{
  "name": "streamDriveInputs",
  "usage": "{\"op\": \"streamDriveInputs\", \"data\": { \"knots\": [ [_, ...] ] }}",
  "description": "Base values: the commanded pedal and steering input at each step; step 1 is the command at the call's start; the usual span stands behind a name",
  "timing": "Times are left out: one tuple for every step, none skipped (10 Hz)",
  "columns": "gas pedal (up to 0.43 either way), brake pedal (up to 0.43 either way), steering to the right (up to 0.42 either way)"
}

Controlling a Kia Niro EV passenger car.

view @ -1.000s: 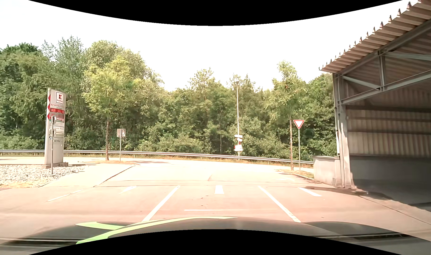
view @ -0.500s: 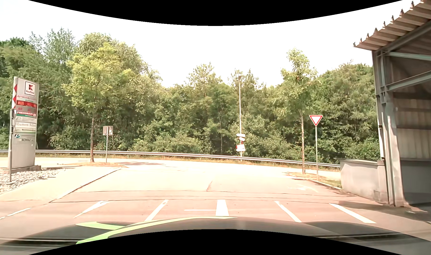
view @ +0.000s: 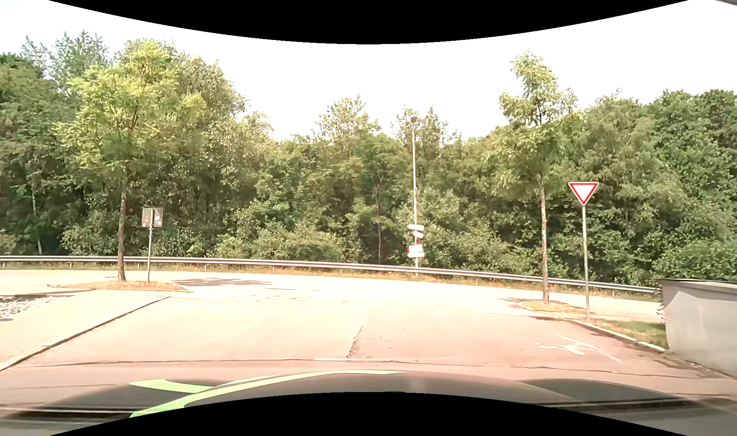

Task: Follow the waypoints while adhering to traffic rules and regulations

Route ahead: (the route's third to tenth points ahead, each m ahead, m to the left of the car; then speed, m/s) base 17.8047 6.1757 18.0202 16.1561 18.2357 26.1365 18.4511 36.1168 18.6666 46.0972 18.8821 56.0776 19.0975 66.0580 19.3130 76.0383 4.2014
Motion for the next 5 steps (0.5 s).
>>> {"op": "streamDriveInputs", "data": {
  "knots": [
    [0.0,0.0,0.002],
    [0.0,0.0,0.003],
    [0.0,0.0,0.004],
    [0.0,0.0,0.003],
    [0.0,0.006,0.004]
  ]
}}
